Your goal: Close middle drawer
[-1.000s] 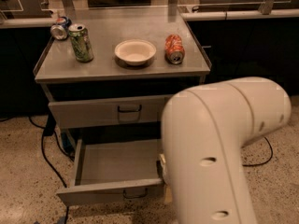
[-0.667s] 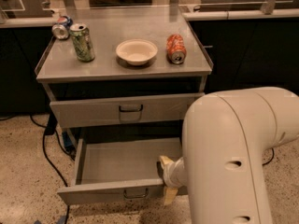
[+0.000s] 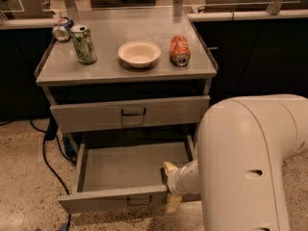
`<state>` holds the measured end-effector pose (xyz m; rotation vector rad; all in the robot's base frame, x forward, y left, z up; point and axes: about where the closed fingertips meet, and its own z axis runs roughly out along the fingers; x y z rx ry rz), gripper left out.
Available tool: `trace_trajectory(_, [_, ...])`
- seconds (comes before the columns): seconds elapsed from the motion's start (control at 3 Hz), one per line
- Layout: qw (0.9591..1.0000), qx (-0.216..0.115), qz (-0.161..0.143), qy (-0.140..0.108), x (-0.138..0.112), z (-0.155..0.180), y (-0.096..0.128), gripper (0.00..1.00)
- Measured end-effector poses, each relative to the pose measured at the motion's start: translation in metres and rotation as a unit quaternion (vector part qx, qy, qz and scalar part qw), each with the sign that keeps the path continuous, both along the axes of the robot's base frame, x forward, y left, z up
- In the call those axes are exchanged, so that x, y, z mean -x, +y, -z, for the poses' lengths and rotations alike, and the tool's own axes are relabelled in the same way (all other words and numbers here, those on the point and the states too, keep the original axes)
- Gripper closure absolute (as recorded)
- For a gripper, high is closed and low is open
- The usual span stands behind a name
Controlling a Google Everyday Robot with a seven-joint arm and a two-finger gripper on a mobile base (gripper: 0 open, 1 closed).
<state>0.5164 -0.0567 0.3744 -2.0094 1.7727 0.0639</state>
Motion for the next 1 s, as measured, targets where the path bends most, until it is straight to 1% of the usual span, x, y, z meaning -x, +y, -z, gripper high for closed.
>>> trace_trajectory(0.33, [0.9997, -0.014, -0.014, -0.012, 0.006, -0.014, 0.008, 0.00])
trace_trajectory(0.67, [0.9983, -0.027, -0.035, -0.038, 0.014, -0.050, 0.014, 0.00])
trace_trajectory(1.0, [0.9961, -0.030, -0.049, -0.067, 0.019, -0.085, 0.014, 0.00])
